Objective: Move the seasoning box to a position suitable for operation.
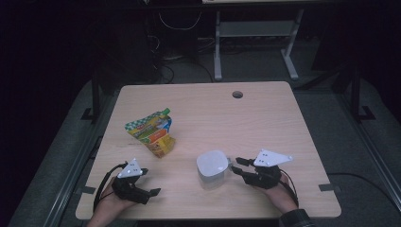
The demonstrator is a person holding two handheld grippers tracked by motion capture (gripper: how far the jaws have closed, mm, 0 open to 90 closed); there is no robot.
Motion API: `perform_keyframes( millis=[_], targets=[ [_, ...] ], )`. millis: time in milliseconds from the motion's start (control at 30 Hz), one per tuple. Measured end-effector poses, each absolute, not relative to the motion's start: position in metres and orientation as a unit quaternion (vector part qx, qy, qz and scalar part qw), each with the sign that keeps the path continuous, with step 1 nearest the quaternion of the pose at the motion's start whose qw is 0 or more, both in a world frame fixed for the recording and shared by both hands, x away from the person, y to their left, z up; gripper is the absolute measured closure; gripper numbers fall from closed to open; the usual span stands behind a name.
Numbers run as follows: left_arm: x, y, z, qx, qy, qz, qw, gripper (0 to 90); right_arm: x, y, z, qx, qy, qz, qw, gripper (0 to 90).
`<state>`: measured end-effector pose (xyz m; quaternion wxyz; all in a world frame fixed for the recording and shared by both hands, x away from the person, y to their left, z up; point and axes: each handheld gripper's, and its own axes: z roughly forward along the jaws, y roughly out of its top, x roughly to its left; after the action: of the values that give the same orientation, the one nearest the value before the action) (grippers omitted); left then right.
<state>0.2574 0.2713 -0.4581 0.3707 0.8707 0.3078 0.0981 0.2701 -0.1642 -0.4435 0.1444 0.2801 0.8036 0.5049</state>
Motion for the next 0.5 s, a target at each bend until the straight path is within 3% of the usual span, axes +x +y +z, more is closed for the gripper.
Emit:
perform_keyframes(
  millis=[133, 300, 500],
  targets=[
    [0.257, 0.271, -0.458, 0.871, 0.308, 0.098, 0.371, 9.7, 0.283, -0.158, -0.449, 0.276, 0.808, 0.504, 0.131, 51.7],
    [0.257, 0.270, -0.459, 0.870, 0.308, 0.096, 0.373, 9.7, 0.288, -0.152, -0.452, 0.280, 0.804, 0.509, 0.125, 51.5],
    [0.257, 0.270, -0.459, 0.867, 0.312, 0.095, 0.376, 9.7, 0.297, -0.139, -0.458, 0.274, 0.808, 0.507, 0.125, 59.3]
  ],
)
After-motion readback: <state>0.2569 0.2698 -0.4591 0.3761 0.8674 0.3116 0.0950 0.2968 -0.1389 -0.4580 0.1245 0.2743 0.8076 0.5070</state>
